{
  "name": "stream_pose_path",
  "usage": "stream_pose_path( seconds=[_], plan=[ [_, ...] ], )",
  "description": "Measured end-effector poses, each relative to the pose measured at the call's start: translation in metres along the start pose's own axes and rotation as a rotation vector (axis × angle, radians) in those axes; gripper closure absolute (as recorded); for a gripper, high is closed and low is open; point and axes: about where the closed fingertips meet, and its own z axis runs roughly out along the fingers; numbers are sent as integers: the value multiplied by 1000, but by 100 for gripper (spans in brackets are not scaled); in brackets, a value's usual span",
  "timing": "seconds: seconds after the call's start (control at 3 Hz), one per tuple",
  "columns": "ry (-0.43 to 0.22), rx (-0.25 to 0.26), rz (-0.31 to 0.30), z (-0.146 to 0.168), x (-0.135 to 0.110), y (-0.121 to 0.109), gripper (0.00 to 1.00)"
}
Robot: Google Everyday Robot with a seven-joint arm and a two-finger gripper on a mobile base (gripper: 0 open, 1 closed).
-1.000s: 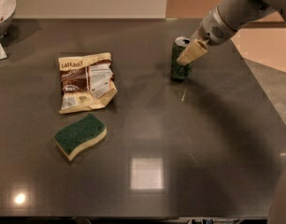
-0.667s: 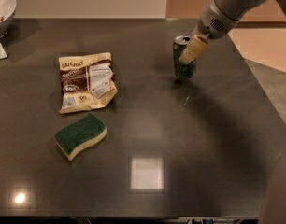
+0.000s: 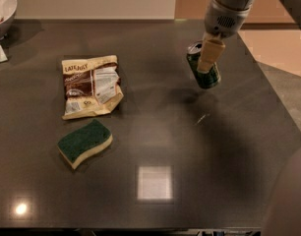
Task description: Knock green can over
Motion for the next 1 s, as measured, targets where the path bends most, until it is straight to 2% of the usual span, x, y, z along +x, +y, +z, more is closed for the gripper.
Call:
stream_pose_path(
  seconds=[0.33, 0.67, 1.0],
  plan=[
    [113, 8, -69, 2, 12, 12, 100],
    [199, -7, -140, 11, 20, 25, 100],
    [264, -30, -209, 21, 23, 39, 82]
  ],
)
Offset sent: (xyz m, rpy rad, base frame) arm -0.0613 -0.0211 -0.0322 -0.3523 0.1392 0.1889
